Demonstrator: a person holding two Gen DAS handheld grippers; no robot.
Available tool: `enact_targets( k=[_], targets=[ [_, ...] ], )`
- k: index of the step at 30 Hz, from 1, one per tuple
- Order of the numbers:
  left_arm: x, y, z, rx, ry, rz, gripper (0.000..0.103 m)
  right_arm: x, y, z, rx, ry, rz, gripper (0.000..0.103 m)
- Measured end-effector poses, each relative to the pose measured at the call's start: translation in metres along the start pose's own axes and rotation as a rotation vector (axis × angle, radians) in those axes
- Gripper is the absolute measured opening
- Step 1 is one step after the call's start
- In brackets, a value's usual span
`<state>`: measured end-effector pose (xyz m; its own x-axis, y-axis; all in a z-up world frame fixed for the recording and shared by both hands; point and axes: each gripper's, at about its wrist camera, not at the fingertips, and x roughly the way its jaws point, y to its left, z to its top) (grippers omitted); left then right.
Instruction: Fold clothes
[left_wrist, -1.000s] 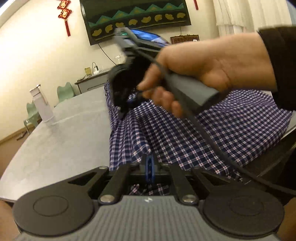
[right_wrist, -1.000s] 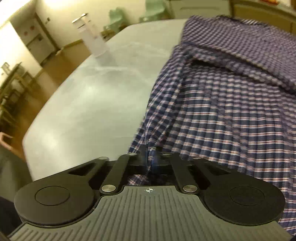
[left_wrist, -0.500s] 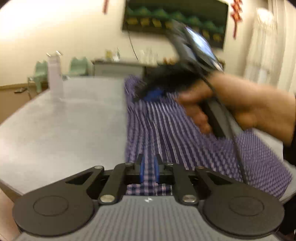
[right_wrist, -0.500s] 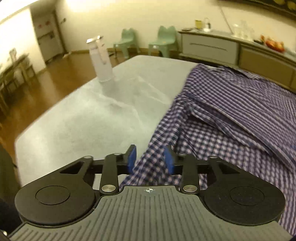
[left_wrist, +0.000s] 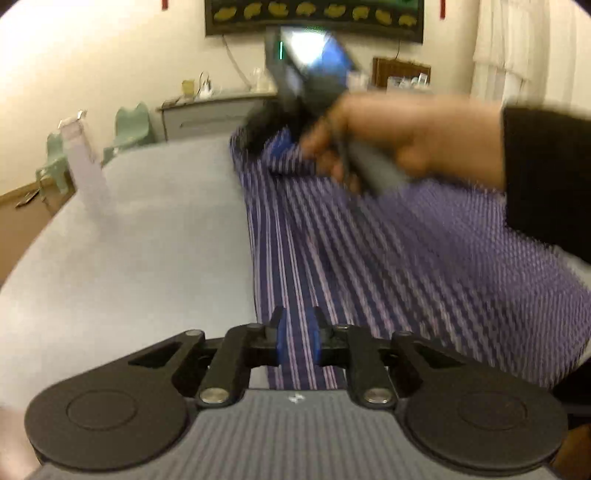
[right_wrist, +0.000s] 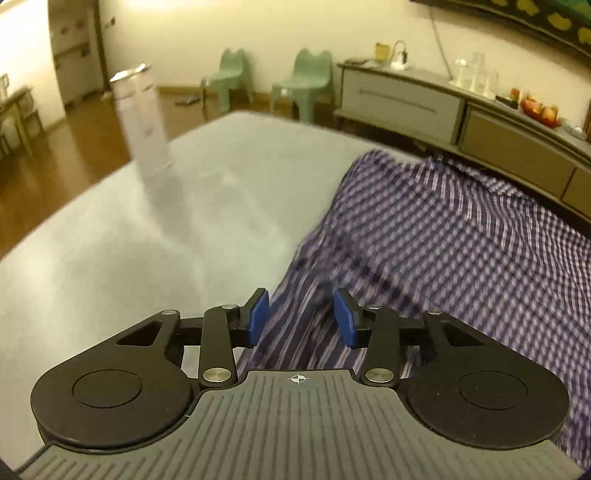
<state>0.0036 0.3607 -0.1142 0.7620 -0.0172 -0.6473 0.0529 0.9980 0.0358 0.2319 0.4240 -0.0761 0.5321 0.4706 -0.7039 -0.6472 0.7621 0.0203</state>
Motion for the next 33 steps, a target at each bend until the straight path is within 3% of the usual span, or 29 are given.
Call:
enact_targets(
  k=[1, 3, 7, 9, 13, 16, 19, 21, 24, 27, 30, 33],
  targets=[
    [0.004, 0.007, 0.015, 0.030, -0.016, -0.008, 0.017, 0.014, -0.006, 0.002, 0.001, 0.045, -0.015, 0.044],
    [0.013, 0.015, 0.040, 0.087, -0.048, 0.002, 0.016, 0.038, -0.016, 0.006, -0.013, 0.127, -0.057, 0.051],
    [0.065, 0.033, 0.072, 0.105, -0.044, -0.001, 0.018, 0.052, -0.036, 0.036, -0.001, 0.109, -0.061, 0.049],
    [0.088, 0.031, 0.070, 0.085, -0.019, -0.011, 0.018, 0.075, -0.047, 0.049, 0.009, 0.106, -0.076, 0.049],
    [0.104, 0.023, 0.054, 0.068, 0.076, -0.099, 0.019, 0.120, -0.069, 0.077, 0.030, 0.100, -0.106, 0.049],
    [0.116, 0.014, 0.036, 0.077, 0.172, -0.143, 0.020, 0.154, -0.085, 0.098, 0.046, 0.096, -0.128, 0.032],
    [0.108, 0.002, 0.026, 0.143, 0.156, -0.165, 0.020, 0.182, -0.103, 0.113, 0.077, 0.074, -0.150, 0.039],
    [0.103, 0.001, 0.021, 0.120, 0.167, -0.184, 0.021, 0.193, -0.115, 0.118, 0.106, 0.076, -0.164, 0.044],
    [0.091, 0.000, 0.022, 0.095, 0.146, -0.171, 0.021, 0.179, -0.119, 0.120, 0.114, 0.084, -0.187, 0.043],
    [0.083, 0.001, 0.026, 0.105, 0.088, -0.132, 0.021, 0.129, -0.104, 0.096, 0.132, 0.037, -0.062, 0.043],
    [0.087, -0.006, 0.018, 0.127, 0.127, -0.122, 0.020, 0.108, -0.072, 0.057, 0.043, 0.113, 0.046, 0.039],
    [0.078, -0.020, 0.004, 0.128, 0.163, -0.117, 0.019, 0.121, -0.054, 0.042, -0.058, 0.143, -0.004, 0.043]
  ],
)
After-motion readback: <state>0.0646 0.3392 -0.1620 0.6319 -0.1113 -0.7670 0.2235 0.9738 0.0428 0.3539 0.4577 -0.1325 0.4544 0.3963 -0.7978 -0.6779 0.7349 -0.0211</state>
